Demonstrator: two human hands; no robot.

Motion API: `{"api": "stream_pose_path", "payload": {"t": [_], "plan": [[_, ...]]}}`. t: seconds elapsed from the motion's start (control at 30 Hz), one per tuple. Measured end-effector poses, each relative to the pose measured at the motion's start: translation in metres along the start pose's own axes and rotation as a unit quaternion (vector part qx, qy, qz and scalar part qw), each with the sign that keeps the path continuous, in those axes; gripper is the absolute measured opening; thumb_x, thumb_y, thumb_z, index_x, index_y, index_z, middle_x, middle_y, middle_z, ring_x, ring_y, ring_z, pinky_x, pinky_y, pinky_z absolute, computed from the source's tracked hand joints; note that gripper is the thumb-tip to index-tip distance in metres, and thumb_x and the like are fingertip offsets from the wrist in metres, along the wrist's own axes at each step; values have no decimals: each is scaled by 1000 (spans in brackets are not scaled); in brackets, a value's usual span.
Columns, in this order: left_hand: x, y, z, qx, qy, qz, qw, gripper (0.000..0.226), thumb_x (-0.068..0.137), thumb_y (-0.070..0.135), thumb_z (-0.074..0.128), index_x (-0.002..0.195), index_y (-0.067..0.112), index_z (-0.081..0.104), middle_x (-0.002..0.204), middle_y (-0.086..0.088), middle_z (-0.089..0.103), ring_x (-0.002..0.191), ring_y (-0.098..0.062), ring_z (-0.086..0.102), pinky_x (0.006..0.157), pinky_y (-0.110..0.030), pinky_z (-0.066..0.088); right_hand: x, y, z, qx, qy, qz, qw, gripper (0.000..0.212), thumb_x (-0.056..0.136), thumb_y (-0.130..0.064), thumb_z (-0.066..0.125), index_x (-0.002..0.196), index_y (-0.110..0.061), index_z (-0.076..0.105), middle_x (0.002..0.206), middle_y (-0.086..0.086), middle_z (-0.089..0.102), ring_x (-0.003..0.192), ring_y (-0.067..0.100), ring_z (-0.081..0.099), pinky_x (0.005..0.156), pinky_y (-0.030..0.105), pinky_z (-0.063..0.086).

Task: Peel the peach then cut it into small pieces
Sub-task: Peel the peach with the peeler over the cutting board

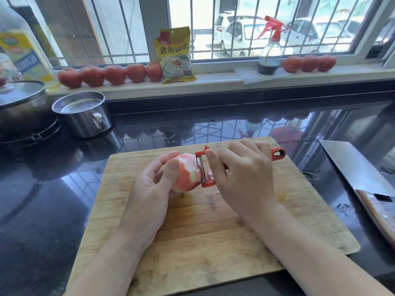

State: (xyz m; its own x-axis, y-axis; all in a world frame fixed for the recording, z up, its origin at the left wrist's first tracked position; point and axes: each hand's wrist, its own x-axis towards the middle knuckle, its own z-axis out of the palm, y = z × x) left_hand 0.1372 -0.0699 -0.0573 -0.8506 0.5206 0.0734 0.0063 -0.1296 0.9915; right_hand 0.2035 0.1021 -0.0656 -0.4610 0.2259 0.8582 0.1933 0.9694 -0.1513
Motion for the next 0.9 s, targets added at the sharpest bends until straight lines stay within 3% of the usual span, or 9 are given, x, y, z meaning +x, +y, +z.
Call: {"api": "stream_pose_path", "payload": {"t": [0.13, 0.27, 0.47, 0.63, 0.77, 0.9], "plan": [[1, 1, 0, 10, 3, 5, 1000, 61, 83, 63, 68, 130, 24, 68, 118, -4, 77, 110, -27, 73, 102, -57, 52, 1, 1, -1, -10, -8, 8, 1000, 51, 105, -39, 51, 59, -20, 64, 59, -8, 55, 66, 16, 51, 74, 35, 32], [0, -1, 0, 36, 9, 19, 999, 44, 92, 55, 68, 127, 28, 69, 115, 0, 78, 108, -24, 73, 103, -59, 52, 0, 2, 2, -52, -31, 16, 998, 50, 104, -40, 51, 60, -22, 65, 60, -9, 57, 67, 15, 52, 75, 33, 27], [1, 1, -3, 1, 34, 14, 999, 51, 86, 57, 61, 126, 26, 69, 116, 1, 77, 108, -23, 74, 99, -50, 56, 3, 28, 0, -139, -68, 66, 986, 50, 102, -43, 50, 58, -24, 65, 58, -8, 58, 66, 17, 53, 79, 37, 33], [5, -2, -1, -62, 37, -45, 996, 52, 95, 51, 52, 124, 12, 69, 116, -7, 77, 111, -26, 73, 93, -46, 56, 2, 26, 2, -150, -79, 70, 983, 50, 104, -46, 47, 65, -25, 70, 64, -8, 61, 71, 16, 54, 82, 39, 32], [6, 0, 1, -121, 40, -92, 988, 49, 103, 44, 45, 124, 6, 68, 118, -11, 76, 111, -27, 73, 91, -42, 59, 5, 25, -3, -71, 0, 72, 995, 52, 105, -42, 49, 61, -21, 65, 60, -7, 57, 68, 18, 53, 81, 38, 32], [5, 2, 3, -105, 12, -82, 991, 52, 103, 45, 44, 127, 5, 67, 120, -13, 76, 117, -31, 70, 100, -47, 54, 1, 1, -1, 57, 10, 7, 998, 51, 105, -35, 52, 59, -17, 64, 59, -6, 55, 65, 17, 51, 73, 41, 38]]}}
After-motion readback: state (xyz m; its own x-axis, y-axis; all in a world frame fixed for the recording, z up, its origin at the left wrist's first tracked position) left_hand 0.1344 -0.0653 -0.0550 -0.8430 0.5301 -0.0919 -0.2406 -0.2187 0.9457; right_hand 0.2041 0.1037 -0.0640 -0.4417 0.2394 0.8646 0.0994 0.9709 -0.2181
